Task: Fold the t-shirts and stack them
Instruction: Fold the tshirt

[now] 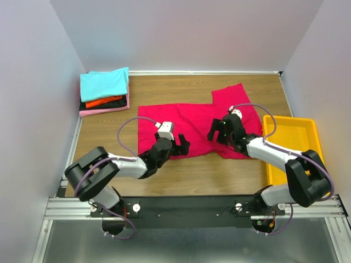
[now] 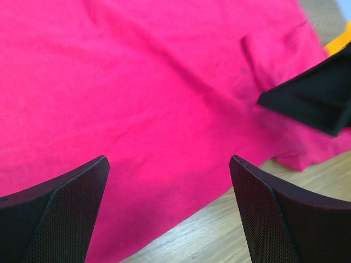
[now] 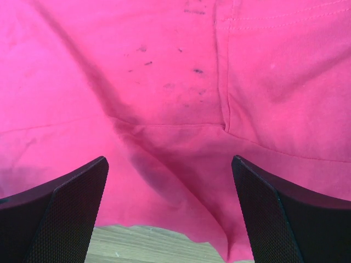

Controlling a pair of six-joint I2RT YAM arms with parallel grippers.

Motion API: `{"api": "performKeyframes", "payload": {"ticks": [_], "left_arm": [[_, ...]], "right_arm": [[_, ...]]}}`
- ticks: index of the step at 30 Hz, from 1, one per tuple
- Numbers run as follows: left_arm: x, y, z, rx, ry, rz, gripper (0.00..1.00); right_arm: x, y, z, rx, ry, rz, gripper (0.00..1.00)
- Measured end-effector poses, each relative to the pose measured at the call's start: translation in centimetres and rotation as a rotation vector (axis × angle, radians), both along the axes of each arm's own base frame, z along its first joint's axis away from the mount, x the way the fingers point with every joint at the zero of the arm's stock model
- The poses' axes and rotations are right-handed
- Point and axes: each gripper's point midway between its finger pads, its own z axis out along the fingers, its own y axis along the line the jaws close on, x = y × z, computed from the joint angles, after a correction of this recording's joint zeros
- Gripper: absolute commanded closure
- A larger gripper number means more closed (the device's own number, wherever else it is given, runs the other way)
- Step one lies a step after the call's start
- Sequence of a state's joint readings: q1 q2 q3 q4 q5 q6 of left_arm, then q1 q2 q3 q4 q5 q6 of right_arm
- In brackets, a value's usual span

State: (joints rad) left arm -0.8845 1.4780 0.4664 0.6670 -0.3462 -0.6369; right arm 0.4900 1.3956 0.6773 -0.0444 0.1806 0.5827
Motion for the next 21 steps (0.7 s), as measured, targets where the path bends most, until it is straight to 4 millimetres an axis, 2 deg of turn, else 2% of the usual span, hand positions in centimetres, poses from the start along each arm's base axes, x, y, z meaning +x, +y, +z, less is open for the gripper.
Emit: {"api": "performKeyframes", "payload": {"ticks": [5, 13, 18, 21], "left_arm": [[-0.5, 0.3, -4.2, 0.04, 0.072, 0.004, 0.02], [-0.4, 0.3, -4.3, -0.031, 0.086, 0.046, 0.02], [-0.9, 1.6, -4.2, -0.083, 0.113, 0.107, 0.02], [-1.5, 2.6, -4.2, -0.117, 0.131, 0.139, 0.02]], "right_arm": [[-0.3, -0.1, -0.4, -0.001, 0.006, 0.003, 0.0], [-1.1, -0.4, -1.6, -0.009, 0.028, 0.001, 0.0], [-2.4, -0.7, -2.7, -0.002, 0.055, -0.004, 0.0], [-2.6, -0.7, -2.6, 0.011, 0.053, -0.009, 0.0]]}}
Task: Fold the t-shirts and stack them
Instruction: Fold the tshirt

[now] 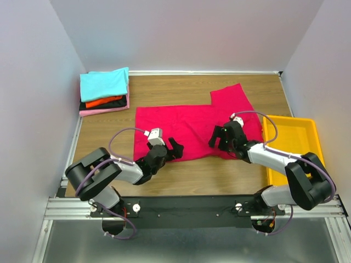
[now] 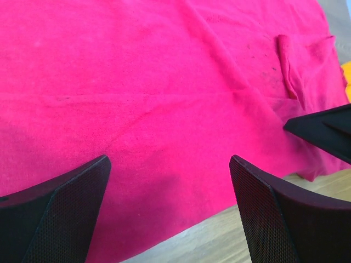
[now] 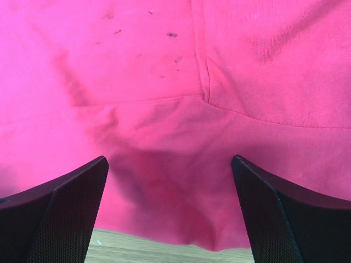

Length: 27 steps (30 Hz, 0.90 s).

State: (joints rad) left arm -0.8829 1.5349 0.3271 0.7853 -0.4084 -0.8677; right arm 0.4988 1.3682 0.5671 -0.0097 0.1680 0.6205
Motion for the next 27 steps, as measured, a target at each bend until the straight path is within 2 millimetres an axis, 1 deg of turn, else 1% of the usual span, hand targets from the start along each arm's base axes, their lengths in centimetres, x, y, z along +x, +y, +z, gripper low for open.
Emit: {"api": "performKeyframes", "payload": {"ticks": [5, 10, 15, 19, 23, 27], "left_arm": [[-0.8, 1.0, 0.1, -0.04, 0.022, 0.03, 0.02], [-1.4, 1.9, 0.2, -0.071, 0.055, 0.074, 0.02], [-2.4, 2.4, 0.2, -0.081, 0.086, 0.097, 0.02], [-2.8, 2.5, 0.2, -0.064, 0.111, 0.111, 0.02], [-3.1, 2.7, 0.2, -0.056, 0.129, 0.122, 0.02], [-3.3, 3.1, 0.2, -0.034, 0.145, 0.13, 0.02]], "right_arm": [[-0.3, 0.7, 0.0, 0.035, -0.01, -0.005, 0.0], [-1.3, 2.3, 0.1, 0.07, -0.033, 0.004, 0.0], [-2.2, 2.8, 0.1, 0.101, -0.038, -0.029, 0.0], [-3.2, 2.6, 0.2, 0.108, -0.02, -0.057, 0.0], [-4.6, 1.5, 0.2, 0.099, 0.009, -0.09, 0.0], [-5.4, 0.7, 0.1, 0.078, 0.03, -0.101, 0.0]]}}
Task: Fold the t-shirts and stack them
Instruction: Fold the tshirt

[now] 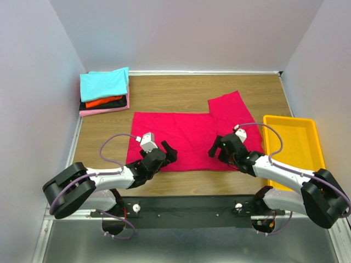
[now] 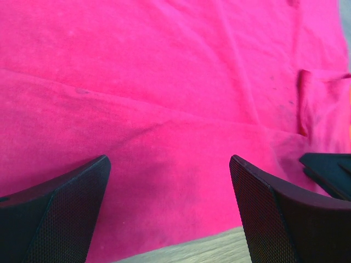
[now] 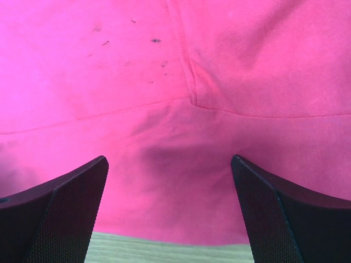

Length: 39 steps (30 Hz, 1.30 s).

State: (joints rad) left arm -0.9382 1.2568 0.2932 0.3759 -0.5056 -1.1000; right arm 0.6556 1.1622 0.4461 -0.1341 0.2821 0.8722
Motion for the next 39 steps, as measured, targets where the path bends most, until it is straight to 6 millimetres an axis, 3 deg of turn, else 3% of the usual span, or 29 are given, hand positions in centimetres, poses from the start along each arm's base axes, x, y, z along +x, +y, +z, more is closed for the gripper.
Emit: {"api": "performKeyframes", "payload": {"ticks": [5, 9, 11, 13, 16, 19, 20, 23, 27, 31, 34, 39], "left_arm": [[0.2, 1.3, 1.0, 0.105, -0.002, 0.014, 0.02], [2.3, 1.1, 6.1, 0.125, -0.113, 0.017, 0.02], [4.2, 1.7, 9.5, 0.125, -0.185, 0.043, 0.02], [7.3, 4.0, 12.8, 0.126, -0.252, 0.112, 0.02], [10.3, 7.4, 15.1, 0.175, -0.299, 0.189, 0.02], [13.2, 10.0, 16.4, 0.235, -0.319, 0.226, 0.02], [14.2, 10.6, 16.3, 0.259, -0.312, 0.229, 0.02], [17.2, 11.8, 15.3, 0.316, -0.278, 0.212, 0.02], [20.0, 12.9, 12.4, 0.373, -0.2, 0.186, 0.02], [21.3, 14.0, 9.9, 0.412, -0.135, 0.165, 0.02], [21.4, 14.3, 9.5, 0.423, -0.122, 0.156, 0.02], [21.6, 14.3, 9.5, 0.43, -0.126, 0.143, 0.02]], "right_arm": [[-0.2, -0.7, 0.2, -0.047, 0.016, -0.001, 0.0], [1.4, -0.7, 2.7, -0.087, -0.031, -0.009, 0.0], [3.6, 0.0, 5.5, -0.091, -0.097, -0.02, 0.0], [6.4, 0.8, 9.0, -0.098, -0.17, -0.036, 0.0], [11.3, 1.8, 13.4, -0.109, -0.259, -0.063, 0.0], [16.3, 1.2, 15.5, -0.139, -0.293, -0.099, 0.0], [18.6, 0.3, 15.5, -0.155, -0.291, -0.122, 0.0], [23.2, -2.3, 14.6, -0.184, -0.269, -0.156, 0.0], [28.1, -7.5, 10.4, -0.248, -0.186, -0.197, 0.04], [31.1, -11.2, 6.4, -0.277, -0.115, -0.215, 0.08], [32.9, -13.3, 4.5, -0.291, -0.088, -0.23, 0.11], [35.8, -14.3, 2.5, -0.301, -0.087, -0.227, 0.16]]}}
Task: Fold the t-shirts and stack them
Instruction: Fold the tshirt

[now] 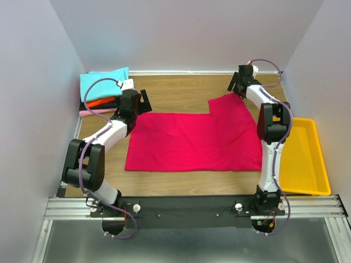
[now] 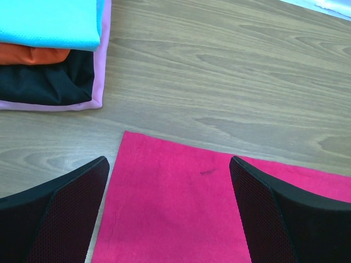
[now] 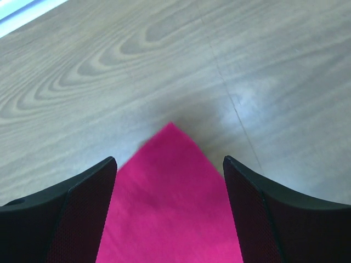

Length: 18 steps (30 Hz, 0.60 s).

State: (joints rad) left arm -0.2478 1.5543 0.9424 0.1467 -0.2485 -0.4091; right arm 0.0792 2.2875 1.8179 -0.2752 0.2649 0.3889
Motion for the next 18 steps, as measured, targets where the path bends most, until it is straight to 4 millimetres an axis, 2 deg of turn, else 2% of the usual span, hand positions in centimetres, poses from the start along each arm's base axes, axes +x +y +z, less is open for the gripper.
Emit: {"api": "performKeyframes", "payload": {"ticks": [2, 7, 18], "left_arm": [[0.0, 0.0, 0.0, 0.002, 0.001, -0.001, 0.02], [0.1, 0.2, -0.5, 0.012, 0.015, 0.0, 0.02], [0.5, 0.2, -0.7, 0.026, 0.028, -0.004, 0.02]], "right_arm": [[1.0, 0.1, -0.7, 0.0, -0.002, 0.007, 0.19], [1.9, 0.3, -1.9, 0.009, 0.004, 0.018, 0.26], [2.7, -0.6, -2.7, 0.033, 0.0, 0.005, 0.46]]}}
